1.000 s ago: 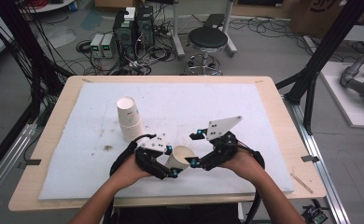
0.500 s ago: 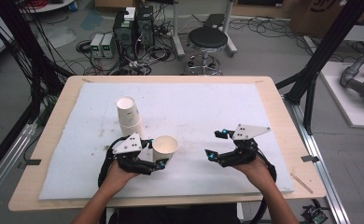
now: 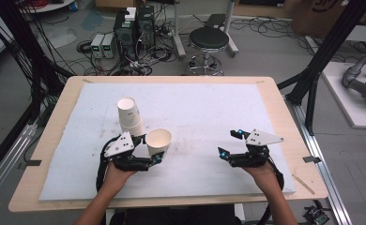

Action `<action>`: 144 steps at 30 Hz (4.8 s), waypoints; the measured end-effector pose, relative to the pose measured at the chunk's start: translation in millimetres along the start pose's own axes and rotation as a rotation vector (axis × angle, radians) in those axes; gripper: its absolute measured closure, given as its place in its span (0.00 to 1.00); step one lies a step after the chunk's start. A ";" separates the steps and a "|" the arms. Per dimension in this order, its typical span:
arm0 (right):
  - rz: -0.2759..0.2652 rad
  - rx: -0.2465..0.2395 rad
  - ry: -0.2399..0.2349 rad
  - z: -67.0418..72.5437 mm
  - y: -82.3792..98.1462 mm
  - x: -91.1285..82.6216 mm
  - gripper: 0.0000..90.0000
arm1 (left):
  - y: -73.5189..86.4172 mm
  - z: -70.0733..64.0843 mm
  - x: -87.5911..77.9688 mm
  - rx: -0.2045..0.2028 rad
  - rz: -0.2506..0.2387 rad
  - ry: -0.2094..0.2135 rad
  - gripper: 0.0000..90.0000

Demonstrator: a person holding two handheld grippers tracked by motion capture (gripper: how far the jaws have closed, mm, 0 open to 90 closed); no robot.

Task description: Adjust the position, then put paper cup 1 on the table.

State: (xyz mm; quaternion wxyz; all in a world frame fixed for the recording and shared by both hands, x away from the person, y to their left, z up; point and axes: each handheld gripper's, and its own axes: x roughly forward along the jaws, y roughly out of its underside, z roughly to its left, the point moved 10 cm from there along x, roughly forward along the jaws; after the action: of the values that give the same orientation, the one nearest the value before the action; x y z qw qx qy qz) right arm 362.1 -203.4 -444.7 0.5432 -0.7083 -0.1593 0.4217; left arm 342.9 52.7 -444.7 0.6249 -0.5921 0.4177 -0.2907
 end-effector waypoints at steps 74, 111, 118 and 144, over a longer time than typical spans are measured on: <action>-0.076 0.002 -0.018 -6.4 -10.2 -23.3 0.22 | 24.0 82.8 132.8 -0.082 0.232 -0.283 0.35; -0.054 0.004 -0.016 -3.8 -6.6 -27.6 0.22 | 10.5 45.6 72.6 -0.076 0.169 -0.240 0.22; -0.036 0.013 -0.014 -4.2 -3.4 -26.8 0.22 | -8.9 26.3 47.8 -0.047 0.086 -0.165 0.22; 0.009 0.033 0.064 -3.1 1.2 -23.5 0.22 | -16.6 47.1 -53.2 -0.043 -0.092 -0.263 0.20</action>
State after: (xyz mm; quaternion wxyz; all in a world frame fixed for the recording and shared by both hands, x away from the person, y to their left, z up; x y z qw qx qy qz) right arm 350.3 -221.9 -435.7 0.5578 -0.7131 -0.1316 0.4039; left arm 360.3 119.6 -421.4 0.6473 -0.6569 0.3107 -0.2301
